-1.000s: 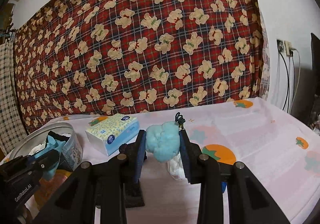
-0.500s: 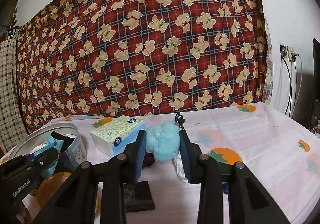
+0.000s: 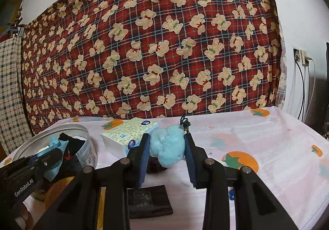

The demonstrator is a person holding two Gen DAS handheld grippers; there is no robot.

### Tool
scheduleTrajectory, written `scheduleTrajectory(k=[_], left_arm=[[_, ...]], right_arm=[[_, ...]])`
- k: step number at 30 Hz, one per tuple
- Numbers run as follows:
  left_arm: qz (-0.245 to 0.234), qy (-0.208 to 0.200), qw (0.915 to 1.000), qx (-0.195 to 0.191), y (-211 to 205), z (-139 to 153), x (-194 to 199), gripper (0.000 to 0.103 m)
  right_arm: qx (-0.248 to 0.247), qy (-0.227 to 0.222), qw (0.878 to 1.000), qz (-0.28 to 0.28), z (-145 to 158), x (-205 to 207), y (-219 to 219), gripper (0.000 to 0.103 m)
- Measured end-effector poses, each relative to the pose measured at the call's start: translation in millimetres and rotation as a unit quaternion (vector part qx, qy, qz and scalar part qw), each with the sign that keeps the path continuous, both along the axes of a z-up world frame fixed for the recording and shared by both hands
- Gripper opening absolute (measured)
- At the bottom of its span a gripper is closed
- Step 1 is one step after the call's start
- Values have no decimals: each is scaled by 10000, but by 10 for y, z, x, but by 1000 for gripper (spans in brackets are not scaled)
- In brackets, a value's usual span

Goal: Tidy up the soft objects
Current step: 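Carry the blue cloth over the tin with the left tool while the right tool carries the ball, then drop the blue cloth in the tin with the left tool while the right tool releases the ball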

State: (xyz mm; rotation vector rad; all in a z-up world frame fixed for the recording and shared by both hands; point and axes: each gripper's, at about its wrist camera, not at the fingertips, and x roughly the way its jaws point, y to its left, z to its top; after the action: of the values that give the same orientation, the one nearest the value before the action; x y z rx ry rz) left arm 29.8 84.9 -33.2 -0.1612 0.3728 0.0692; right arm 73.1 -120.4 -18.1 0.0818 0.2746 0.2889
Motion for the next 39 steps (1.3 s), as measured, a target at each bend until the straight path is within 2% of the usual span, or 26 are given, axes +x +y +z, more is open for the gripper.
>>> scheduleTrajectory(k=[14, 24, 31, 39], left_arm=[[254, -94, 9996, 54, 178, 19, -86, 13], [329, -99, 9994, 39, 257, 15, -97, 13], [321, -115, 9994, 48, 272, 35, -111, 14], [452, -135, 9989, 78, 407, 96, -69, 13]], right_arm=[[82, -55, 9999, 123, 2, -83, 73, 35], [-42, -218, 9997, 136, 4, -157, 133, 35], [177, -88, 9989, 416, 1, -104, 195, 35], [29, -145, 9986, 515, 9, -105, 397, 35]])
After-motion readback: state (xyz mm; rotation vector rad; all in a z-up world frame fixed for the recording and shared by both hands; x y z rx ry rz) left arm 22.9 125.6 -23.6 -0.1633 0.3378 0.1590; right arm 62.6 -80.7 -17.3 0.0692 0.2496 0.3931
